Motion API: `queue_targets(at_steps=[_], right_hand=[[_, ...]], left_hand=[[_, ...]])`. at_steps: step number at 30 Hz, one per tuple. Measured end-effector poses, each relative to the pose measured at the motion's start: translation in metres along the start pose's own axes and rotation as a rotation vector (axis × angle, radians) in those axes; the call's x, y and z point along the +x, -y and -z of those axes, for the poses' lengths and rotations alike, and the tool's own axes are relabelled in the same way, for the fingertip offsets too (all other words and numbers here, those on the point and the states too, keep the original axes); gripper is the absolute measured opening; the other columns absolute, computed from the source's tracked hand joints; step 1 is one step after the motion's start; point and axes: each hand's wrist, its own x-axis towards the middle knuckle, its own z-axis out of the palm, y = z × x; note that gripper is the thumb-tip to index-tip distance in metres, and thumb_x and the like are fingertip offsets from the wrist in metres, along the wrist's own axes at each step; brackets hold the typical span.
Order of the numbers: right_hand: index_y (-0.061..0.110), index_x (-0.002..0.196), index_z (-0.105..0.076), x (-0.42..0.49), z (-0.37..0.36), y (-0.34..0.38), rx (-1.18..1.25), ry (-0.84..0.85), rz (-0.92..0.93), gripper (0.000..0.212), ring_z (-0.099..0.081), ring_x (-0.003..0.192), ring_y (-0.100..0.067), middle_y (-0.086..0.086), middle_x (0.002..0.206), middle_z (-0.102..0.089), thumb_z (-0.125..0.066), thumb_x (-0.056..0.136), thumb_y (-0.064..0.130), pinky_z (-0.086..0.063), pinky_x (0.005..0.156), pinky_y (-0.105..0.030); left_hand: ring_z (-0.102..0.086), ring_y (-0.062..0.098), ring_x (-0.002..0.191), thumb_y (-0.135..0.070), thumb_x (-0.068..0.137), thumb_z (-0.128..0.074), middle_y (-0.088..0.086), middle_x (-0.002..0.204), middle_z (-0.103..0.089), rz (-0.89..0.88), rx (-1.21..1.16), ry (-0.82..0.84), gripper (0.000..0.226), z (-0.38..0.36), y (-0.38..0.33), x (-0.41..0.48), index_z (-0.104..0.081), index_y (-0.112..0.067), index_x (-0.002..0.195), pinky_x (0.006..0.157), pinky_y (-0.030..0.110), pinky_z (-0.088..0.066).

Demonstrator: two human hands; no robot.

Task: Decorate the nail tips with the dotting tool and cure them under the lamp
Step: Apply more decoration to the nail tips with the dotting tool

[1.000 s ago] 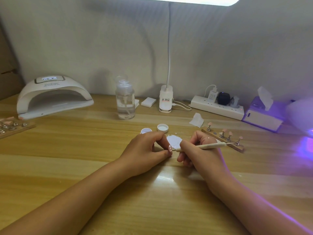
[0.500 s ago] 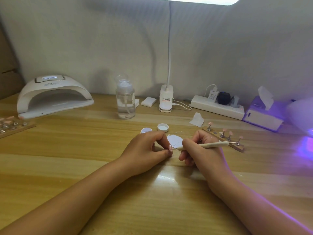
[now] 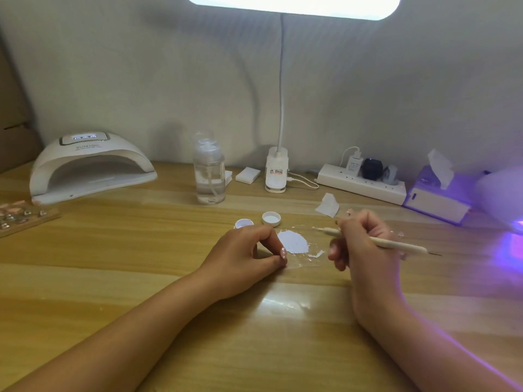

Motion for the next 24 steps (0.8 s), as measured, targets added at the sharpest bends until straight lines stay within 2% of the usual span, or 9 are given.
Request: queue_targets(at_steps=[3,5,8,10,12,15,19,24], right_hand=[[0.020,0.075,-0.045,0.008,0.003,0.005,-0.042,-0.057,0.109,0.029,-0.045,0.042,-0.006,0.005,0.047,-0.051,-0.063,0.096,0.029,-0.037,0.042,-0.016],[0.019,0.079,-0.047,0.013,0.008,0.005,-0.157,-0.013,0.161,0.028,-0.048,0.047,-0.008,0.004,0.052,-0.055,-0.067,0.093,0.034,-0.040,0.047,-0.022],[0.020,0.086,-0.055,0.017,0.016,-0.001,-0.556,0.154,0.300,0.018,-0.060,0.059,-0.014,0.002,0.066,-0.065,-0.069,0.092,0.030,-0.049,0.056,-0.034],[0.024,0.095,-0.059,0.018,0.023,-0.007,-0.832,0.252,0.382,0.007,-0.063,0.074,-0.013,0.009,0.081,-0.067,-0.066,0.093,0.023,-0.053,0.067,-0.037],[0.027,0.104,-0.062,0.020,0.029,-0.013,-1.023,0.312,0.421,0.016,-0.062,0.091,-0.015,0.012,0.100,-0.066,-0.062,0.093,0.016,-0.053,0.074,-0.041],[0.028,0.112,-0.067,0.024,0.034,-0.017,-1.151,0.340,0.464,0.032,-0.055,0.105,-0.017,0.011,0.110,-0.063,-0.060,0.090,0.006,-0.051,0.078,-0.041],[0.033,0.128,-0.064,0.027,0.037,-0.023,-1.292,0.362,0.492,0.045,-0.043,0.107,-0.016,0.010,0.120,-0.061,-0.062,0.090,0.008,-0.041,0.085,-0.030],[0.031,0.141,-0.055,0.028,0.039,-0.023,-1.387,0.397,0.556,0.057,-0.046,0.108,-0.022,0.009,0.128,-0.060,-0.059,0.090,0.006,-0.037,0.093,-0.034]], left_hand=[[-0.045,0.000,0.049,-0.024,0.086,-0.074,-0.038,0.057,-0.054,0.013,-0.015,0.001,0.025,0.000,0.000,0.000,-0.058,-0.038,0.072,0.051,0.010,-0.033],[-0.044,0.001,0.048,-0.025,0.086,-0.074,-0.038,0.056,-0.054,0.021,-0.027,0.004,0.024,0.000,-0.001,-0.001,-0.059,-0.039,0.072,0.050,0.010,-0.032],[-0.042,0.002,0.045,-0.025,0.086,-0.074,-0.034,0.054,-0.054,0.040,-0.064,-0.006,0.022,0.000,0.000,-0.001,-0.062,-0.039,0.073,0.050,0.013,-0.034],[-0.042,0.002,0.042,-0.023,0.086,-0.074,-0.031,0.053,-0.054,0.047,-0.090,-0.018,0.021,0.000,0.001,-0.001,-0.064,-0.037,0.074,0.048,0.013,-0.033],[-0.041,0.003,0.042,-0.021,0.086,-0.074,-0.029,0.055,-0.055,0.046,-0.104,-0.028,0.022,0.000,0.001,-0.001,-0.063,-0.036,0.074,0.048,0.014,-0.032],[-0.040,0.005,0.046,-0.020,0.085,-0.073,-0.027,0.065,-0.059,0.043,-0.124,-0.037,0.022,0.000,0.002,-0.001,-0.063,-0.036,0.075,0.049,0.014,-0.032],[-0.040,0.005,0.049,-0.019,0.085,-0.072,-0.023,0.080,-0.065,0.029,-0.134,-0.033,0.019,0.000,0.002,-0.001,-0.065,-0.035,0.077,0.052,0.014,-0.034],[-0.039,0.005,0.047,-0.021,0.086,-0.073,-0.024,0.084,-0.067,0.030,-0.158,-0.047,0.016,0.001,0.001,0.000,-0.067,-0.034,0.079,0.052,0.012,-0.032]])
